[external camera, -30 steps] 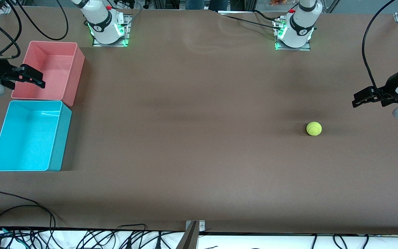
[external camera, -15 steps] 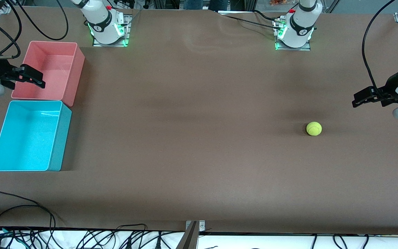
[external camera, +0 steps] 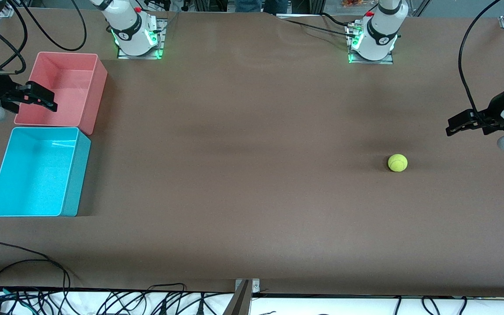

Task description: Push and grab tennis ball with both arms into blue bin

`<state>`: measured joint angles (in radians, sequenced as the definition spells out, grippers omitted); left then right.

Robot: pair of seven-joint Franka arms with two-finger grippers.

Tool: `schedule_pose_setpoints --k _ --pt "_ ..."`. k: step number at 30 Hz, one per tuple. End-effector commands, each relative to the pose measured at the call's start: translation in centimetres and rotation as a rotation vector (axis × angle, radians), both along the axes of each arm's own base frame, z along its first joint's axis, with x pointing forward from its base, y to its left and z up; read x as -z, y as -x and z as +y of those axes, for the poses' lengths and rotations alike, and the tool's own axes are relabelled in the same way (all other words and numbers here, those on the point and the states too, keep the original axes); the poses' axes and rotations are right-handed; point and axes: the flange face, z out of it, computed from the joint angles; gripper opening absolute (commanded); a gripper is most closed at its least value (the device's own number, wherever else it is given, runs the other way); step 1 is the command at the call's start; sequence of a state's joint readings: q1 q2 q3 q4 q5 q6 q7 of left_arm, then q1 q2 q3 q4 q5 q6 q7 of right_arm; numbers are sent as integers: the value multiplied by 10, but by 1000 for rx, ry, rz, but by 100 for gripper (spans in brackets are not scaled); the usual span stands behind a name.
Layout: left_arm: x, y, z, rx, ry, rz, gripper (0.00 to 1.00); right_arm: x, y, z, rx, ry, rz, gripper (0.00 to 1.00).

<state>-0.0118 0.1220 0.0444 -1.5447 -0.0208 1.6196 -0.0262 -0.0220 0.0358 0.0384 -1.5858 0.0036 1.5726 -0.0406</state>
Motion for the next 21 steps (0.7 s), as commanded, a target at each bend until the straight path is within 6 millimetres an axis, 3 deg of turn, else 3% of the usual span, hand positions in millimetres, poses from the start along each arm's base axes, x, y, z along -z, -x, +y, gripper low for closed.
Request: schedule_pose_setpoints --k 1,21 --pt "-5 5 0 17 24 -15 100 -3 1 -1 -4 -17 3 100" --pt "-6 5 0 17 24 -15 100 -2 1 -1 -2 -17 5 100"
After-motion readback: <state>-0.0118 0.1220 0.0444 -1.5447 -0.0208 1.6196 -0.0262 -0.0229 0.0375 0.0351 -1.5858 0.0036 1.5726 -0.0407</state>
